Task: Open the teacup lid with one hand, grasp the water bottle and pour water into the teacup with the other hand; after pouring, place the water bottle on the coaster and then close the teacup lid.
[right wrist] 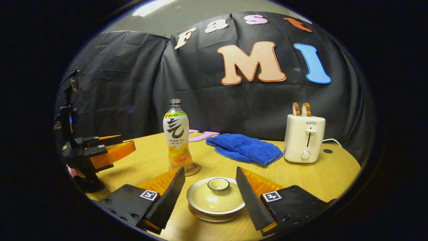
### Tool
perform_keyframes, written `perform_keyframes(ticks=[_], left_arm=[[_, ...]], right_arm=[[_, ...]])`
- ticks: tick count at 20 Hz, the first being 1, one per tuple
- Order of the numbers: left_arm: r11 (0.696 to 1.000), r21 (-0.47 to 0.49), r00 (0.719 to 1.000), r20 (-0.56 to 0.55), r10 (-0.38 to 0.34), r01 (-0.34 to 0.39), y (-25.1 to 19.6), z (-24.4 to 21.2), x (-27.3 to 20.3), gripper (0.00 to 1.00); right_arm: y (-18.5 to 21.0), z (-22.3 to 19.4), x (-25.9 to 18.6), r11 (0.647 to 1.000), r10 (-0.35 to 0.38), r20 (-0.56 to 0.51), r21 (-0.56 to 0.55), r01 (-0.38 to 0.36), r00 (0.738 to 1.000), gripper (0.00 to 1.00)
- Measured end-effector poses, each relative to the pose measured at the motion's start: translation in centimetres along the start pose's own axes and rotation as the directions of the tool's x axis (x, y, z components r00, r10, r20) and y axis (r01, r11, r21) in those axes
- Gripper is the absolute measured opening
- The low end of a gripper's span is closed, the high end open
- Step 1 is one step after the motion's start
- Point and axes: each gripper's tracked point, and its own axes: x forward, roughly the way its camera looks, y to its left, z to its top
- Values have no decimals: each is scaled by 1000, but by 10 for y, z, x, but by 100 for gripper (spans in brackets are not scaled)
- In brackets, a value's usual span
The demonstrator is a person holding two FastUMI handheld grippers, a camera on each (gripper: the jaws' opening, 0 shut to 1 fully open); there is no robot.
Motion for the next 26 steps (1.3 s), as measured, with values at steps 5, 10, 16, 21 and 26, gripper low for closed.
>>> perform_keyframes(ticks=[5, 10, 16, 21, 26], left_arm=[[1000, 0, 1000, 0, 0, 0, 0, 0, 0, 96], [1000, 0, 1000, 0, 0, 0, 0, 0, -1, 96], [1000, 0, 1000, 1, 0, 0, 0, 0, 0, 96], [1000, 1, 1000, 1, 0, 0, 0, 0, 0, 96], [1000, 1, 1000, 2, 9, -9, 1, 0, 0, 96]], right_arm=[[-2, 11, -8, 1000, -19, 73, -4, 20, 997, 99], [-9, 19, -21, 999, -50, 140, 2, 50, 989, 99], [-20, 18, -39, 996, -86, 147, 5, 86, 985, 94], [-52, 17, -73, 981, -193, 152, 18, 192, 969, 94], [-99, 14, -101, 924, -382, 155, 42, 380, 911, 97]])
